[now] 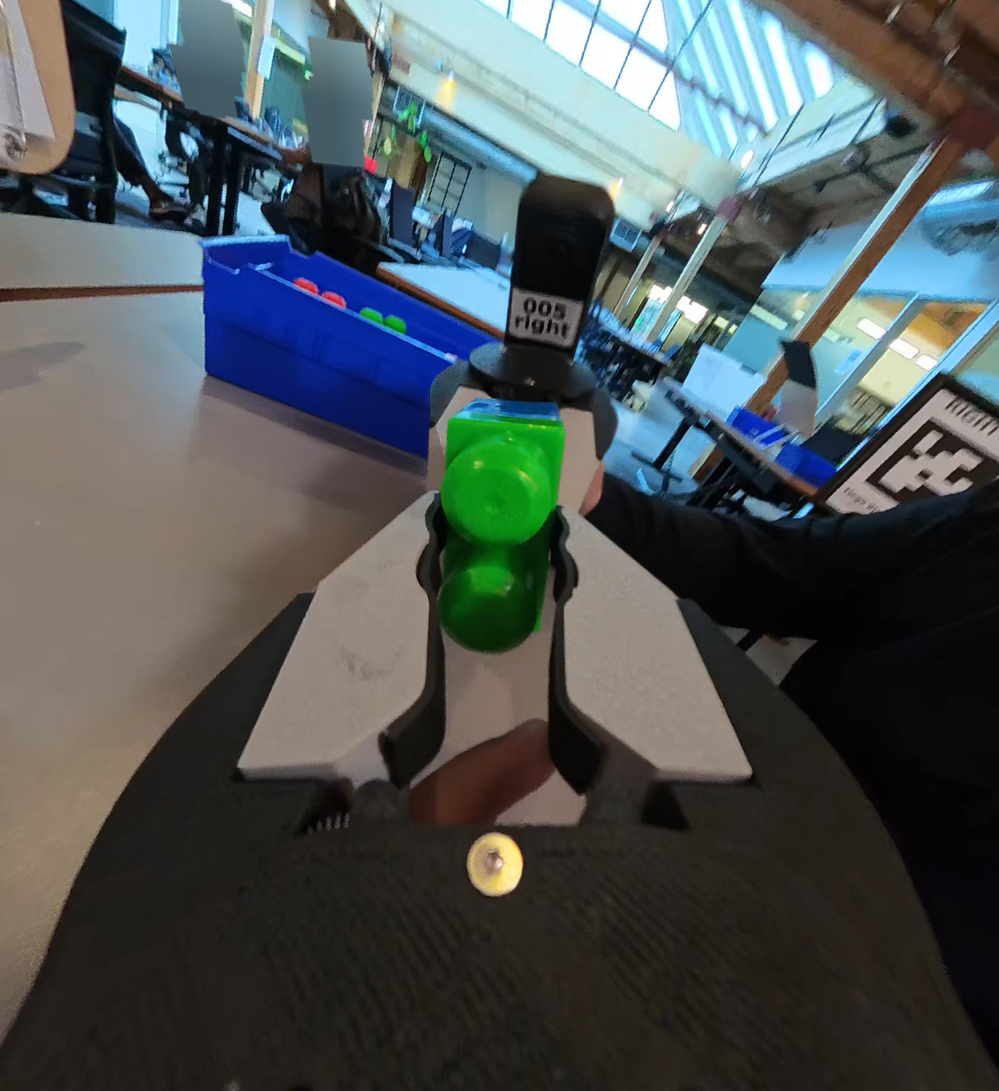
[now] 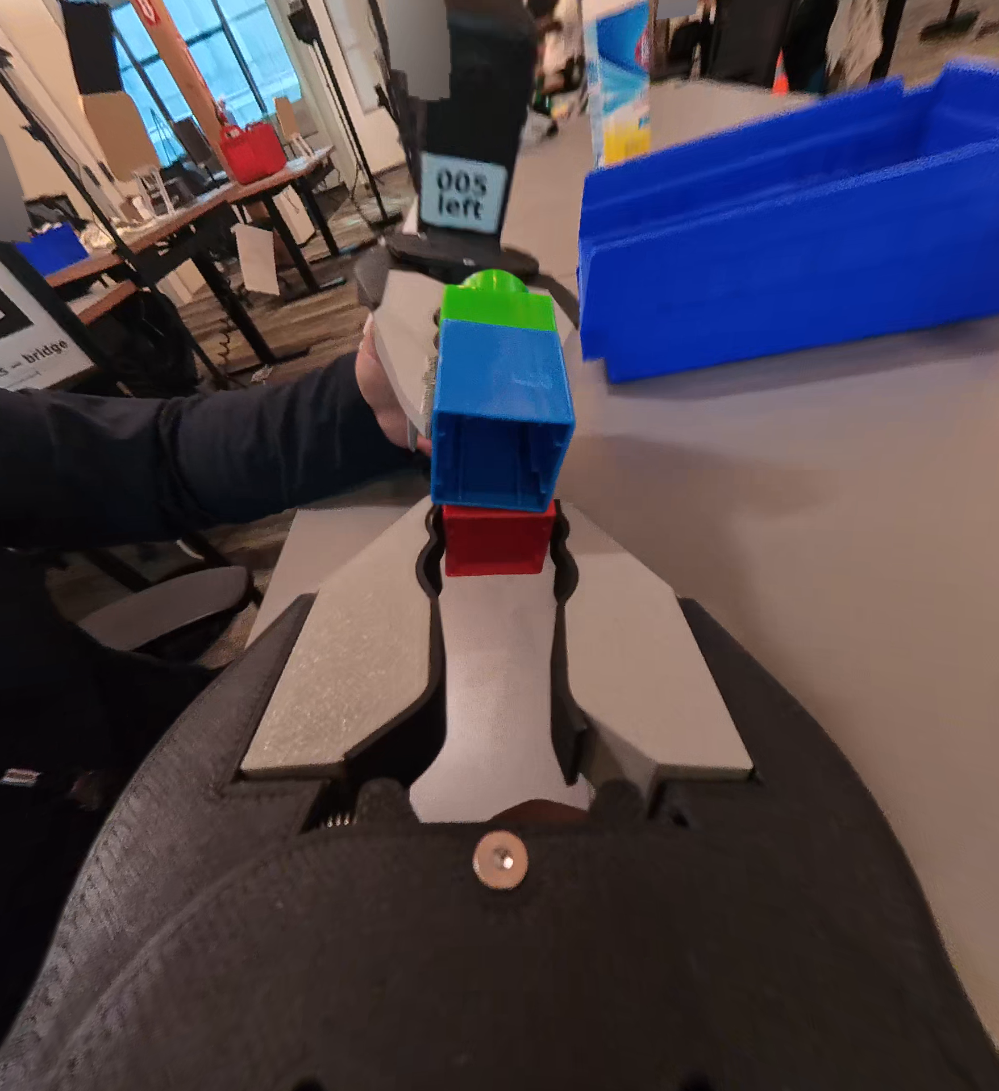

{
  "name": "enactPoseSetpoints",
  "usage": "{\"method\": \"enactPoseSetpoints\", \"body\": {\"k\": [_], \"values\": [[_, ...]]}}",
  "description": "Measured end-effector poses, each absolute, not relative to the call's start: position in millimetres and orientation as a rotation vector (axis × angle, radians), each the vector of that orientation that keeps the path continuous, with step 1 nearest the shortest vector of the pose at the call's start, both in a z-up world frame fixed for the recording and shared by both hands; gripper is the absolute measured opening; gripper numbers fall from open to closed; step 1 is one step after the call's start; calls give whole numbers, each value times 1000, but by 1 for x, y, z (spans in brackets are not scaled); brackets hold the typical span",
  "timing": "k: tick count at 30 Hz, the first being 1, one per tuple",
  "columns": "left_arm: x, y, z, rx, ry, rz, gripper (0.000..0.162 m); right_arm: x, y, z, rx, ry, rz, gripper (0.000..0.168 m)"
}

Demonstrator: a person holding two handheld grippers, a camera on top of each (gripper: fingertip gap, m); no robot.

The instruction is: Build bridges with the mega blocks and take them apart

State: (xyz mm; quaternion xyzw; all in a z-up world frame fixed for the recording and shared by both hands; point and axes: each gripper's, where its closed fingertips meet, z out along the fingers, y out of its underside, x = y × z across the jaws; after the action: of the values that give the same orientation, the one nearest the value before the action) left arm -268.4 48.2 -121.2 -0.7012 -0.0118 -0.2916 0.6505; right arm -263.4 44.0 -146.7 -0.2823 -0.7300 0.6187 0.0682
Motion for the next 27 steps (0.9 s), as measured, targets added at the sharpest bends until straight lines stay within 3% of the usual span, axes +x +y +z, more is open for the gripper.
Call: {"method": "enactPoseSetpoints", "body": {"k": [27], "values": [[-282,51,-121,-1556,-119,-666,33,-275,41,-144,-1022,-2051,2099,32]]}}
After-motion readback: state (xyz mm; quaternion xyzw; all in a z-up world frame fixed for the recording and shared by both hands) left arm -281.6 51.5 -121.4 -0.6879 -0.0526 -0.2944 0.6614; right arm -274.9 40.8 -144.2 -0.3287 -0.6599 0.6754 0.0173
